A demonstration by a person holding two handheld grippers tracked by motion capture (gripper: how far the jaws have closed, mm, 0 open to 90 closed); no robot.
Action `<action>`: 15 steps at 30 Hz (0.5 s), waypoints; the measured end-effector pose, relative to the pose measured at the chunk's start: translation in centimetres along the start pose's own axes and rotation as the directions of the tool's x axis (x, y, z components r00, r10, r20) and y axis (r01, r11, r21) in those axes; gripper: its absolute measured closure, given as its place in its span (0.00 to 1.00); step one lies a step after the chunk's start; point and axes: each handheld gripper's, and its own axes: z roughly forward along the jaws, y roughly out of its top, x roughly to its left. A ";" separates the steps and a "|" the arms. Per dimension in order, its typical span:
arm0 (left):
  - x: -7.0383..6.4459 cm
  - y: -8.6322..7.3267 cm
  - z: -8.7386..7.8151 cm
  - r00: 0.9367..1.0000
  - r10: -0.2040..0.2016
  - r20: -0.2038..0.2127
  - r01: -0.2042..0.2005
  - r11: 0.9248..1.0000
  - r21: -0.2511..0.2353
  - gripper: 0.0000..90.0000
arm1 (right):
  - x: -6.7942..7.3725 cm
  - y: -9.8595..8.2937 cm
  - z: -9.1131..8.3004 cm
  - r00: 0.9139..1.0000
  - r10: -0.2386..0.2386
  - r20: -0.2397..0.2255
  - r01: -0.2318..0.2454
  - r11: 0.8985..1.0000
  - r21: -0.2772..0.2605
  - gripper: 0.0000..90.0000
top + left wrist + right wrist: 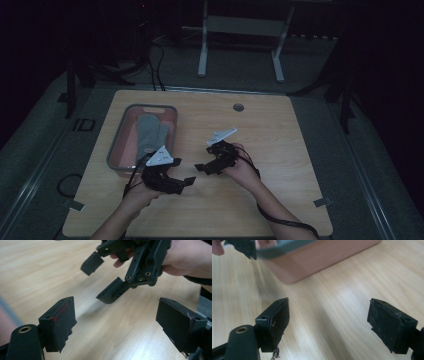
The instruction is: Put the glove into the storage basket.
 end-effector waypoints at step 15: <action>-0.9 -3.8 3.9 0.993 0.048 0.111 -0.051 0.998 0.024 0.18 | -0.1 -5.4 1.1 0.996 -0.078 -0.045 0.077 0.997 -0.033 0.16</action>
